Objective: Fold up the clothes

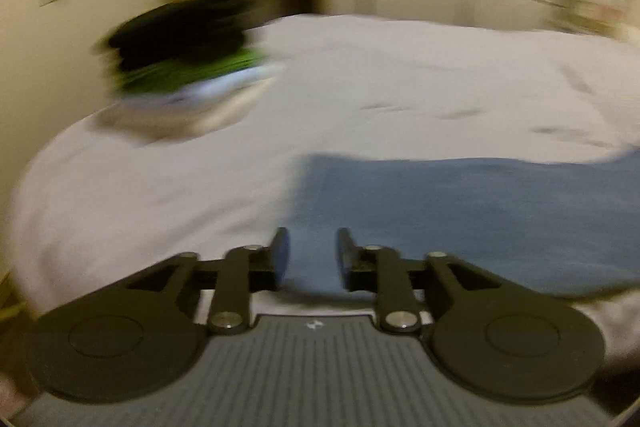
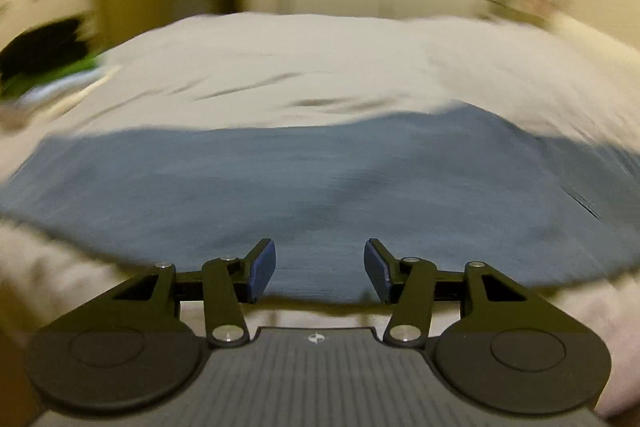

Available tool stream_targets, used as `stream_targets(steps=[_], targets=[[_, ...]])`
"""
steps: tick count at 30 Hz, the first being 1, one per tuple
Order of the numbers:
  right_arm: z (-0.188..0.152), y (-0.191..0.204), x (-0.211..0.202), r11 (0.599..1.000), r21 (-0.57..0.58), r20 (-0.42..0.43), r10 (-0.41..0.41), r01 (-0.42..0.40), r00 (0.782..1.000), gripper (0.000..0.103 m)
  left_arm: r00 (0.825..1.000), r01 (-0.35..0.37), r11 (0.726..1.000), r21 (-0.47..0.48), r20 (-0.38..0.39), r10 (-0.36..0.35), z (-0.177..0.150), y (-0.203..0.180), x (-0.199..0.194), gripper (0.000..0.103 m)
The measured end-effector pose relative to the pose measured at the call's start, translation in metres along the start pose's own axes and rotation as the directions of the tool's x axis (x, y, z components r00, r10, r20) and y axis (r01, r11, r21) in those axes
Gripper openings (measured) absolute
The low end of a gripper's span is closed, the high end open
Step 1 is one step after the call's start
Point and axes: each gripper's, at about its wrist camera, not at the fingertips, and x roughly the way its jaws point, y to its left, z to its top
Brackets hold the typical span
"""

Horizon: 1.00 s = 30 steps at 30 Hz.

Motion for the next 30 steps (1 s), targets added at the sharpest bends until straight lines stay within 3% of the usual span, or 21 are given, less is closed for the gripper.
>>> stream_targets(steps=[2,4,5,7,9,13,17,22,24,30], targets=[[-0.005,-0.021,0.005,0.998,0.053,-0.002,-0.03,0.03,1.0,0.056,0.995,0.101,0.993,0.064,-0.005,-0.1,-0.003,-0.038,0.01,0.03],[-0.012,-0.039,0.012,0.994,0.09,-0.015,-0.059,0.06,0.998,0.066,0.987,0.158,0.981,0.115,-0.041,-0.155,-0.008,-0.072,0.027,0.032],[-0.017,-0.043,0.017,0.993,0.093,-0.038,-0.071,0.074,0.997,0.072,0.986,0.157,0.978,0.134,-0.081,-0.147,-0.012,-0.088,0.039,0.032],[-0.025,-0.049,0.022,0.99,0.108,-0.064,-0.079,0.085,0.995,0.073,0.985,0.147,0.978,0.148,-0.113,-0.131,-0.011,-0.101,0.046,0.03],[-0.024,-0.052,0.012,0.987,0.131,-0.037,-0.084,0.088,0.996,0.072,0.984,0.141,0.978,0.155,-0.128,-0.121,-0.008,-0.108,0.048,0.031],[-0.018,-0.055,0.002,0.986,0.144,0.027,-0.088,0.083,0.996,0.073,0.981,0.105,0.979,0.176,-0.177,-0.074,-0.006,-0.115,0.061,0.047],[-0.018,-0.053,0.029,0.988,0.131,-0.063,-0.073,0.081,0.995,0.081,0.975,0.05,0.982,0.182,-0.223,-0.009,-0.002,-0.122,0.07,0.058],[-0.006,-0.044,0.002,0.983,0.17,-0.018,-0.062,0.064,0.998,0.085,0.97,0.031,0.991,0.127,-0.243,0.001,0.003,-0.125,0.048,0.059],[-0.004,-0.041,-0.016,0.983,0.176,0.009,-0.056,0.054,0.998,0.09,0.97,0.035,0.994,0.101,-0.242,-0.009,0.001,-0.126,0.031,0.067],[-0.01,-0.041,-0.058,0.974,0.215,-0.001,-0.07,0.068,0.998,0.09,0.978,0.056,0.994,0.09,-0.206,-0.036,-0.003,-0.128,-0.028,0.067]])
